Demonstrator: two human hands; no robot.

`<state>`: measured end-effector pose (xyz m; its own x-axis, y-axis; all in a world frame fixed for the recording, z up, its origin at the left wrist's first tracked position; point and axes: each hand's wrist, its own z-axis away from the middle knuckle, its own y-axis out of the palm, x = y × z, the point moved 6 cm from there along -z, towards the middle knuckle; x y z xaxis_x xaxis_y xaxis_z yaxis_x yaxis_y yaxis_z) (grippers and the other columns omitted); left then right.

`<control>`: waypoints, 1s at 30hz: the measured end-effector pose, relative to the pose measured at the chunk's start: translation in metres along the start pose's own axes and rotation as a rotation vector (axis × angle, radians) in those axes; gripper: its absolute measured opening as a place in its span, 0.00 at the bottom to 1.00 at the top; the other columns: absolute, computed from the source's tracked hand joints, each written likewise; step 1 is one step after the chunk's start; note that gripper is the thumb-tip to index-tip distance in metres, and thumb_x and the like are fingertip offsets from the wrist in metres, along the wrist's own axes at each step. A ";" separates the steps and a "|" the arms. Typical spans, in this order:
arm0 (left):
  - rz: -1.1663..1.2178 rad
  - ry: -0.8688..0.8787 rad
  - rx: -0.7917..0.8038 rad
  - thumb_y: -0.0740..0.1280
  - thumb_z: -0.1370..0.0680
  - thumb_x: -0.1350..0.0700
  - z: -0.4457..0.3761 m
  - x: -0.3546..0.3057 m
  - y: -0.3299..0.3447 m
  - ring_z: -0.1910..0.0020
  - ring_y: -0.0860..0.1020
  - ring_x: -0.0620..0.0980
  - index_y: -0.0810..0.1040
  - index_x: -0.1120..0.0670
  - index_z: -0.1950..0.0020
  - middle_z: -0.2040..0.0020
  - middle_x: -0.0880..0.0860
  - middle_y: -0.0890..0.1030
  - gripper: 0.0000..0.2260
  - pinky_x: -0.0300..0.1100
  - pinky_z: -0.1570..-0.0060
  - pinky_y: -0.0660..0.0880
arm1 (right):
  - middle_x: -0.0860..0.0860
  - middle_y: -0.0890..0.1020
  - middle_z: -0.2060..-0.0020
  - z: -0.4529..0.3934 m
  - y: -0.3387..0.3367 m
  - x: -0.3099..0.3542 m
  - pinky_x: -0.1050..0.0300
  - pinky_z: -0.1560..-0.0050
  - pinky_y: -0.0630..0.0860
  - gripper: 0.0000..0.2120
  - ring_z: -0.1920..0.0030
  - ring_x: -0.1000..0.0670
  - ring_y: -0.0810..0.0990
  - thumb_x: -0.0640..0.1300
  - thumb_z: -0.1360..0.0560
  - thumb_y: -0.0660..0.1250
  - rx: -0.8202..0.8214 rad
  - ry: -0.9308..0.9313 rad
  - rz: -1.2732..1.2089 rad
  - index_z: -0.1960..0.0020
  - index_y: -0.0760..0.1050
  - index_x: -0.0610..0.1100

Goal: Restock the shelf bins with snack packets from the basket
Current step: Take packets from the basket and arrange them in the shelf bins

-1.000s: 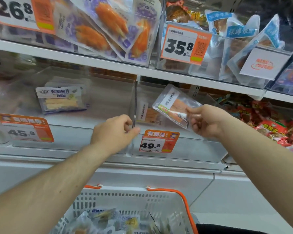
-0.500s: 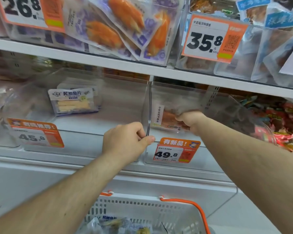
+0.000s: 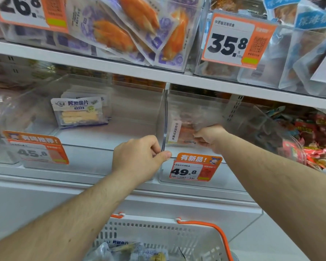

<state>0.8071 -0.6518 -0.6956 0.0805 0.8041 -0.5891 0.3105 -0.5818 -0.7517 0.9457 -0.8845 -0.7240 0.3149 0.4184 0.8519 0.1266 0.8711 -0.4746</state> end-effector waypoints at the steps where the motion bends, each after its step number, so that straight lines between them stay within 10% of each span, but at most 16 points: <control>1: 0.001 -0.001 0.001 0.70 0.27 0.37 0.000 0.000 0.000 0.58 0.77 0.44 0.74 0.48 0.63 0.66 0.41 0.79 0.16 0.41 0.59 0.67 | 0.41 0.84 0.50 0.001 -0.002 -0.001 0.52 0.47 0.82 0.03 0.48 0.43 0.83 0.34 0.25 0.71 -0.004 0.003 0.000 0.52 0.78 0.39; 11: 0.009 0.020 0.026 0.69 0.26 0.37 0.002 -0.002 -0.001 0.58 0.77 0.45 0.74 0.48 0.62 0.65 0.41 0.79 0.16 0.41 0.58 0.66 | 0.42 0.84 0.55 0.026 -0.027 0.011 0.46 0.48 0.82 0.05 0.54 0.43 0.83 0.36 0.27 0.71 -0.163 -0.040 0.154 0.51 0.79 0.39; 24: 0.140 0.431 -0.083 0.72 0.25 0.49 0.029 -0.028 -0.033 0.53 0.70 0.42 0.77 0.50 0.45 0.52 0.41 0.74 0.11 0.38 0.53 0.66 | 0.54 0.79 0.66 0.172 -0.012 0.076 0.65 0.61 0.74 0.05 0.64 0.57 0.76 0.38 0.27 0.66 -0.335 -0.654 0.115 0.58 0.78 0.46; 30: 0.015 0.421 0.286 0.69 0.24 0.49 0.061 -0.006 -0.010 0.60 0.71 0.40 0.78 0.46 0.47 0.57 0.40 0.75 0.07 0.40 0.54 0.71 | 0.54 0.77 0.71 0.209 0.014 0.057 0.57 0.66 0.76 0.10 0.70 0.55 0.75 0.37 0.29 0.68 -0.262 -0.696 -0.087 0.65 0.75 0.50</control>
<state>0.7459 -0.6581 -0.7023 0.4759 0.7406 -0.4744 0.0394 -0.5568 -0.8297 0.7688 -0.7950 -0.6358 -0.3637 0.4925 0.7907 0.3708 0.8552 -0.3621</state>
